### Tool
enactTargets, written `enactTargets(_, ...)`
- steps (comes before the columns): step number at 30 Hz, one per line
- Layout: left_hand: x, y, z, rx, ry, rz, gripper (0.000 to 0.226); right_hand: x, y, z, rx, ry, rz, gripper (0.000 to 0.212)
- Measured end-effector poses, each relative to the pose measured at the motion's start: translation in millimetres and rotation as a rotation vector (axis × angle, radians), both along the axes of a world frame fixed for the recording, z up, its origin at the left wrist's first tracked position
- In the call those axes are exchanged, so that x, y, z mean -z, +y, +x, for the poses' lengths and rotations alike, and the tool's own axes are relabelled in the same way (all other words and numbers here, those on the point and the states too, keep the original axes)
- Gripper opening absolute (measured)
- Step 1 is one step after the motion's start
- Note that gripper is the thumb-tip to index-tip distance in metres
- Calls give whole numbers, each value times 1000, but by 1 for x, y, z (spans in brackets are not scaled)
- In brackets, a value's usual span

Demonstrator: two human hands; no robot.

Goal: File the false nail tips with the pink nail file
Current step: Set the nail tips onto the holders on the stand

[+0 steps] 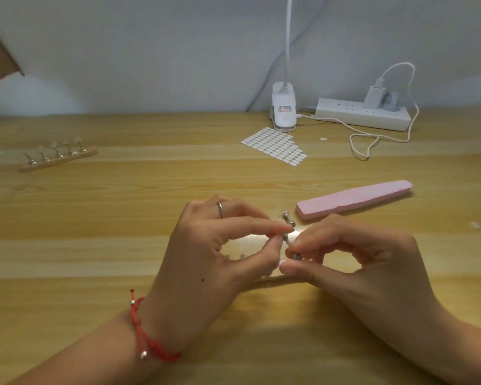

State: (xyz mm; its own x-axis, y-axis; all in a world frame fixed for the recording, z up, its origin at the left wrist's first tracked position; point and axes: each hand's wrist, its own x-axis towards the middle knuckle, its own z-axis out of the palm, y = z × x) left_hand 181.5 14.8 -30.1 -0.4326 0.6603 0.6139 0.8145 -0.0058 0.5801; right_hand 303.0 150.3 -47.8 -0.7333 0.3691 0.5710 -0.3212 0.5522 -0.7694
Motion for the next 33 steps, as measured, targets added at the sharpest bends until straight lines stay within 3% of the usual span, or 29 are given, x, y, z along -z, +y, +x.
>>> enactTargets(9, -1, 0, 1, -3, 23, -20, 15, 0, 0, 1, -8, -9, -4, 18)
enactTargets(22, -2, -1, -4, 47, -110, -18, 14, -2, 3, 0, -2, -37, -103, 19)
enactTargets(33, 0, -1, -3, -26, 6, -27, 14, -2, 0, 2, 8, -27, -37, 17)
